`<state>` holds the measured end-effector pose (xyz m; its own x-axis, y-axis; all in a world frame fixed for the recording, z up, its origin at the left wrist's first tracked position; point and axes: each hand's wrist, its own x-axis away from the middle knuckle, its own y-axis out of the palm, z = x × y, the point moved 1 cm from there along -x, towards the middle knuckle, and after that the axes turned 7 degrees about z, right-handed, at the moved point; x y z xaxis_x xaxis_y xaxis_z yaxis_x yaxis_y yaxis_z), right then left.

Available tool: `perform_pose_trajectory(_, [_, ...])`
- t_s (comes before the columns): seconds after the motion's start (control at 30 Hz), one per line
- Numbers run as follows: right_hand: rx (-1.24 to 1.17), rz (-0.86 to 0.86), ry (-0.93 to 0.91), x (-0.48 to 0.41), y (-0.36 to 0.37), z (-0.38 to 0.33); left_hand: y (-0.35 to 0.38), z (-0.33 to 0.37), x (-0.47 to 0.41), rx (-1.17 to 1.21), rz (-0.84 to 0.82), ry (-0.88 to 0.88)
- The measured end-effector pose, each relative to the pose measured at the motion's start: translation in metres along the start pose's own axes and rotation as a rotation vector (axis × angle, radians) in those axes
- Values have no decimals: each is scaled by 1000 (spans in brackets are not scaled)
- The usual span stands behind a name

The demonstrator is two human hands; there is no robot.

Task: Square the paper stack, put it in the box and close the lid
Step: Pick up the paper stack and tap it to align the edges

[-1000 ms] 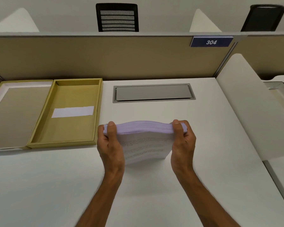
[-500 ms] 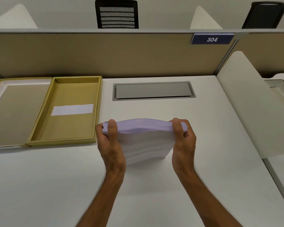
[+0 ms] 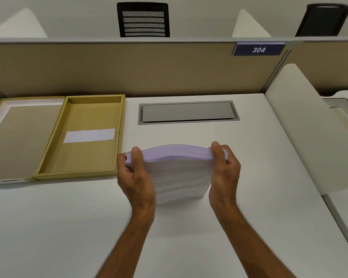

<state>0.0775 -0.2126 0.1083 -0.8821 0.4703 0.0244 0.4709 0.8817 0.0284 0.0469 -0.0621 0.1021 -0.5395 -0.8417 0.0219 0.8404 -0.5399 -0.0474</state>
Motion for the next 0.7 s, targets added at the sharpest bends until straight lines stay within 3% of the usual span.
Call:
perform_pose_trajectory(0.17, [-37,-58,11,0,-1,1,-1,0,0,-20,15,-10])
perform_pose_trajectory(0.3, [-89,-325,-61,-6,-18,2,0,1,0,-20,-4,-1])
perform_pose_trajectory(0.43, [79,-527,-107,-19,-41,9,-1,-1,0,2,-38,12])
perform_pose_trajectory(0.57, [132,-501,-148,-24,-47,13,-13,-15,-4,74,-232,83])
perform_pose_trajectory(0.7, [160,-509,-172,-25,-50,15,-35,-27,-19,-84,-449,145])
